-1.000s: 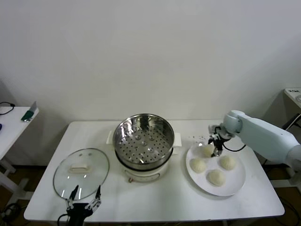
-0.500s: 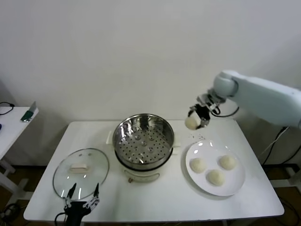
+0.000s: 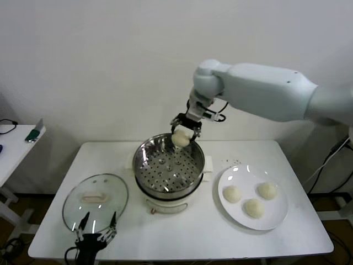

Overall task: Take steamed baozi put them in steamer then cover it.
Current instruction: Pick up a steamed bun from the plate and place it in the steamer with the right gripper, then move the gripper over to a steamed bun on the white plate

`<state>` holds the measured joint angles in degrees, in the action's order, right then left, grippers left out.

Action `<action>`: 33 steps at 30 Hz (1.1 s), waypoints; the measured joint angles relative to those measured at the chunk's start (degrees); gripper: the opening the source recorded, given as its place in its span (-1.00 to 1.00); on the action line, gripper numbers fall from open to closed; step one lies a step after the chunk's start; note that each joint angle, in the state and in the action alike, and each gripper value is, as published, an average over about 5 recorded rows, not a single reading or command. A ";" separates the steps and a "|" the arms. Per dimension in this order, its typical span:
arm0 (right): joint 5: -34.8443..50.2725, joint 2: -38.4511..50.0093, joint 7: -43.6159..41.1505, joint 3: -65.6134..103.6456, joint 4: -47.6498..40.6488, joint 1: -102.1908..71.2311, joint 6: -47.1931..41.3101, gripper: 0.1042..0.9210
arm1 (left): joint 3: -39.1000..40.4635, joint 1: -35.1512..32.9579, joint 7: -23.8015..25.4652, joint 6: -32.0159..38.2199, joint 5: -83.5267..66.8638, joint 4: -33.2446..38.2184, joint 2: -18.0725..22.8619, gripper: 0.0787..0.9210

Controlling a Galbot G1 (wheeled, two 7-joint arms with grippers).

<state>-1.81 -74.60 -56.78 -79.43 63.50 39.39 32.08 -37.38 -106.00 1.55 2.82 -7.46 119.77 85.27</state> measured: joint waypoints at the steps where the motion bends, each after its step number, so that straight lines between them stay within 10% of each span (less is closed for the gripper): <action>1: -1.44 -0.76 0.38 0.37 -1.11 -0.89 0.91 0.52 | 0.09 0.00 0.00 0.01 0.03 -0.03 0.03 0.77; 19: -17.57 -11.73 5.05 7.01 -19.88 -13.65 9.97 0.54 | 0.33 0.38 -0.70 0.76 -0.04 -1.19 0.15 0.77; 33: -13.62 -12.92 3.95 5.71 -22.17 -12.77 11.44 0.76 | 1.04 -0.01 -0.82 0.94 0.54 -1.07 0.17 0.77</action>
<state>-15.43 -87.52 -52.83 -73.73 41.33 26.62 43.51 -36.34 -106.00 0.73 3.76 -6.92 118.70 85.43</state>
